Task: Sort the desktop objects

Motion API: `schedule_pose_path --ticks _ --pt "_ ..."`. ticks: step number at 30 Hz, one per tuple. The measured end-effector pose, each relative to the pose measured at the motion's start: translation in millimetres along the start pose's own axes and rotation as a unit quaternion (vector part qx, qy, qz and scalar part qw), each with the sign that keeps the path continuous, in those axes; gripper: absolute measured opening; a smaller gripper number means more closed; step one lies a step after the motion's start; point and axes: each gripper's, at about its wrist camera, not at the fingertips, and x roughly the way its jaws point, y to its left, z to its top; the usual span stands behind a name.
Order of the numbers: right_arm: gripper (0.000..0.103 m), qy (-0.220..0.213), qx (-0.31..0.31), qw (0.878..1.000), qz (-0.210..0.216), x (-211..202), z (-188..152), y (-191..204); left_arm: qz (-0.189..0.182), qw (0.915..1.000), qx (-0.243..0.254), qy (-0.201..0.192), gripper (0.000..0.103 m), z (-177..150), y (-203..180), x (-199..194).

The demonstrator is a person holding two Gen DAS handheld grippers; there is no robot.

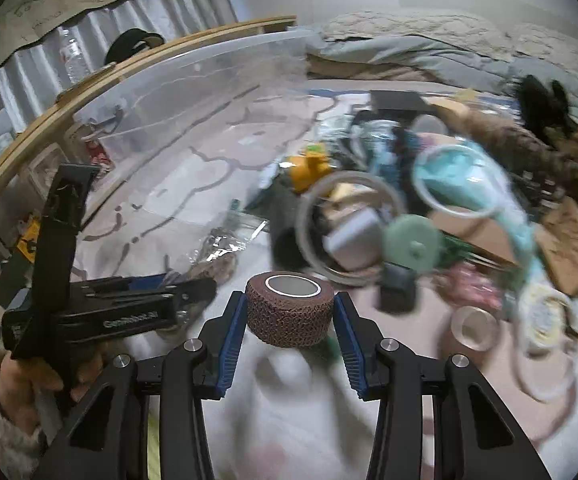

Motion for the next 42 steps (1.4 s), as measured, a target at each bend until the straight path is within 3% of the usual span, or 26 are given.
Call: schedule_pose_path --ticks 6,14,18,22,29,34,38,42 --pt "0.045 0.024 0.010 0.997 -0.076 -4.1 -17.6 -25.0 -0.036 0.9984 0.044 0.005 0.053 -13.1 -27.4 -2.1" --pt "0.045 0.024 -0.003 0.994 -0.105 -9.6 -30.6 -23.0 -0.052 0.9958 0.076 0.001 0.053 -24.1 -45.1 -7.3" --pt "0.045 0.028 0.013 0.994 -0.101 -11.4 -35.1 -26.0 -0.066 0.9960 0.060 -0.005 0.075 -22.3 -41.3 -9.0" --pt "0.045 0.030 0.025 0.995 -0.093 -12.9 -36.2 -27.4 -0.075 0.9955 0.054 -0.018 0.084 -20.2 -40.5 -13.6" --pt "0.045 0.038 0.030 0.995 -0.082 -12.7 -38.7 -24.4 -0.095 0.9936 0.053 -0.030 0.085 -18.1 -40.2 -18.6" --pt "0.046 0.045 0.050 0.995 -0.067 -13.1 -40.3 -28.0 -0.106 0.9936 0.036 -0.016 0.085 -13.4 -34.2 -13.0" --pt "0.073 0.039 0.065 0.996 -0.052 -19.2 -43.2 -29.3 -0.113 0.9931 0.030 -0.005 0.085 -13.2 -32.7 -8.3" --pt "0.073 0.024 0.082 0.995 -0.041 -30.0 -44.7 -32.4 -0.113 0.9930 0.035 0.004 0.085 -13.8 -35.3 -4.6"
